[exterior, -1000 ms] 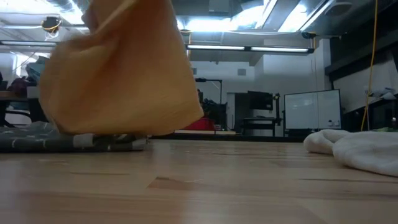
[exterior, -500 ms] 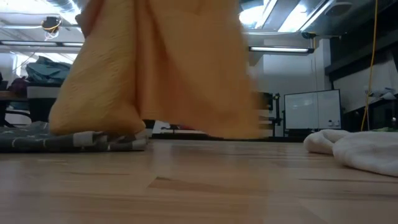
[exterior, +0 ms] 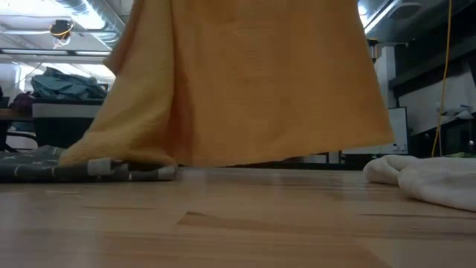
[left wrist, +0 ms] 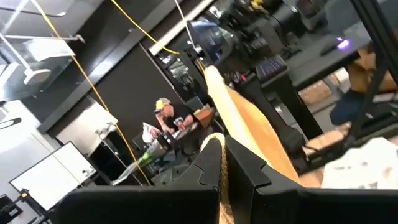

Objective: Fold towel
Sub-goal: Fold the yellow towel

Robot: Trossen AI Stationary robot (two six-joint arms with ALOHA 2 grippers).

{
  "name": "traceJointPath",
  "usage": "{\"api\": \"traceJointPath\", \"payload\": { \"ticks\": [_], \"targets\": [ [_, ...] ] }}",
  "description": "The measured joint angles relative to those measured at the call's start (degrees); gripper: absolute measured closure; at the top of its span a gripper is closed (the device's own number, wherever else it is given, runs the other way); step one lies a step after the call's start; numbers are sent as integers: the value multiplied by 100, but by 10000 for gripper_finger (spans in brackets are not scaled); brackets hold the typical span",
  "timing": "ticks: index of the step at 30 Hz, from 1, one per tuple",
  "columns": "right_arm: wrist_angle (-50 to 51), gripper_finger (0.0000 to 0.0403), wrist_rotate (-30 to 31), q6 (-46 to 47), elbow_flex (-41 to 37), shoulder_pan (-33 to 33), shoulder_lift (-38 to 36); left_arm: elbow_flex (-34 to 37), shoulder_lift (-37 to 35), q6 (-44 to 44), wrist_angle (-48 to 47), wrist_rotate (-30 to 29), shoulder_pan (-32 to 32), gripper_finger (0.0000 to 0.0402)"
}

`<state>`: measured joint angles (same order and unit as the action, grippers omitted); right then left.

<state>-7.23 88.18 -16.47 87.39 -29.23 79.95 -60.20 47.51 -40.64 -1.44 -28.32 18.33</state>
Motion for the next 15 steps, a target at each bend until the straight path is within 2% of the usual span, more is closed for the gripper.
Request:
{"api": "traceJointPath", "payload": {
  "ticks": [9,15],
  "targets": [
    [-192,401,-231,-50,0,0,-3,0,15,3,-314,0,0,385],
    [-192,401,-386,-48,0,0,-3,0,46,91,-315,0,0,360]
  ]
}}
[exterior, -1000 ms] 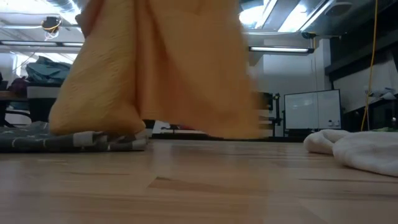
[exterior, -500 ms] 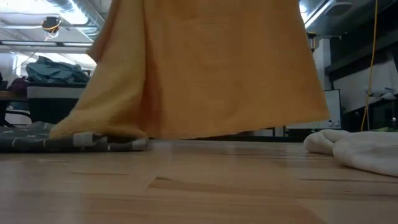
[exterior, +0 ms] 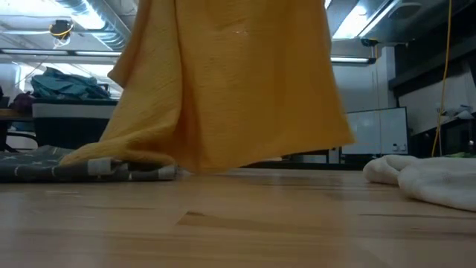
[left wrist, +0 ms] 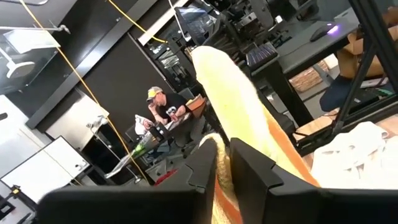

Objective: Fold towel
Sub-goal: Fold the yellow towel

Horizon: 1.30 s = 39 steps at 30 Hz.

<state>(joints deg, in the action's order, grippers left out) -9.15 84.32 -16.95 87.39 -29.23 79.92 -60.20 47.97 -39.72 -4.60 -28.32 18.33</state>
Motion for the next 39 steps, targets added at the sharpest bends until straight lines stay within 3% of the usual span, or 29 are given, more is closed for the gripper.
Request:
{"api": "traceJointPath", "payload": {
  "ticks": [21,33,39],
  "targets": [
    [2,401,14,3,0,0,4,0,20,456,-570,-2,-1,274],
    [3,401,12,-2,0,0,4,0,285,3184,-3933,-8,0,256],
    [3,401,12,-3,0,0,4,0,950,3633,-4826,-4,0,256]
  ]
}}
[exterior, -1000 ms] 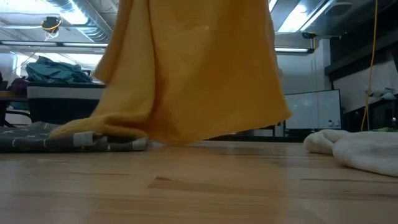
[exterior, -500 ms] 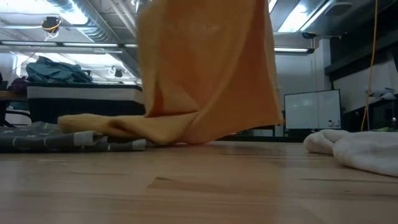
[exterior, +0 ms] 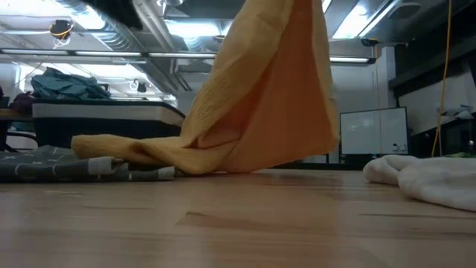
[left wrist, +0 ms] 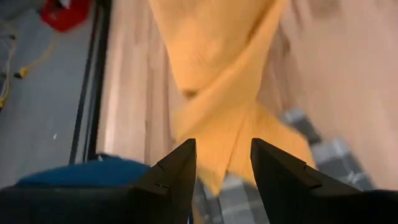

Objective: Fold towel
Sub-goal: Fold the yellow towel

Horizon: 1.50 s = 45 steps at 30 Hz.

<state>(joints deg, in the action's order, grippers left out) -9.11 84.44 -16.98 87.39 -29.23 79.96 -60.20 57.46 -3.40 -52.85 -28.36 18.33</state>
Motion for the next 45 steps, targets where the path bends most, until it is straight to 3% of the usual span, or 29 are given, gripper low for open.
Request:
{"api": "traceJointPath", "payload": {
  "ticks": [5,8,14,18,23,26,30,38,45],
  "targets": [
    [0,401,-2,0,0,0,0,155,710,-155,-94,0,0,256],
    [5,401,-4,-1,0,0,0,321,1140,-182,395,-21,0,257],
    [19,401,-4,0,0,0,0,452,1731,-599,2595,-298,-2,280],
    [19,401,-4,5,0,0,2,452,1776,-1068,4277,-304,0,299],
    [8,401,-6,157,0,0,2,451,1776,-901,5798,-73,-1,312],
    [3,401,-9,448,0,53,2,450,1776,-556,5950,315,-33,313],
    [0,401,-85,780,0,277,3,450,1876,60,5889,390,-32,313],
    [-139,401,-1749,1561,-2,1100,25,450,2731,295,5971,391,-22,309],
    [-838,401,-2754,1636,-2,1573,309,450,3671,359,6579,318,-88,274]
  ]
}}
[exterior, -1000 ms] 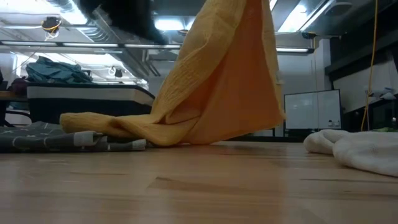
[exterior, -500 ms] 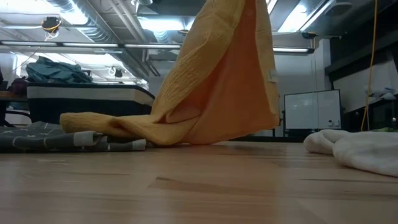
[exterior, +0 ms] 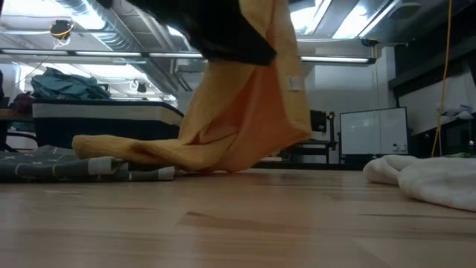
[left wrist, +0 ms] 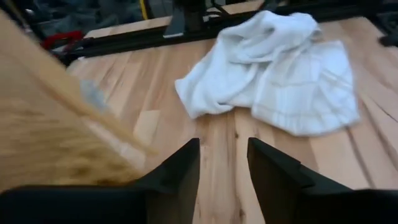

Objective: Fold towel
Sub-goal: Fold the yellow towel

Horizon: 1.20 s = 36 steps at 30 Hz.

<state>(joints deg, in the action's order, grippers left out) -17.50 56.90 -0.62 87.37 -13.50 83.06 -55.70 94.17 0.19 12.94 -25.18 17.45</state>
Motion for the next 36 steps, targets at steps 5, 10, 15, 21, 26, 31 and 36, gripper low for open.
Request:
{"api": "traceJointPath", "payload": {
  "ticks": [5,10,15,21,26,31,36],
  "targets": [
    [-395,401,-320,-2,0,44,224,0,520,403,498,-737,-121,240],
    [-554,401,-493,6,-2,33,241,0,789,1199,457,-1133,-335,215],
    [-708,401,-841,37,-2,36,241,0,983,1318,831,-1146,-570,208],
    [-754,401,-881,37,-2,36,241,0,1060,1552,1049,-1146,-829,208],
    [-813,401,-1054,37,-2,36,241,0,1060,1910,1103,-1144,-1078,208],
    [-823,401,-1067,37,-2,36,241,0,1060,1726,1426,-952,-1276,208],
    [-862,401,-1084,18,-2,36,241,0,1060,1613,1426,-655,-1436,244]
  ]
}}
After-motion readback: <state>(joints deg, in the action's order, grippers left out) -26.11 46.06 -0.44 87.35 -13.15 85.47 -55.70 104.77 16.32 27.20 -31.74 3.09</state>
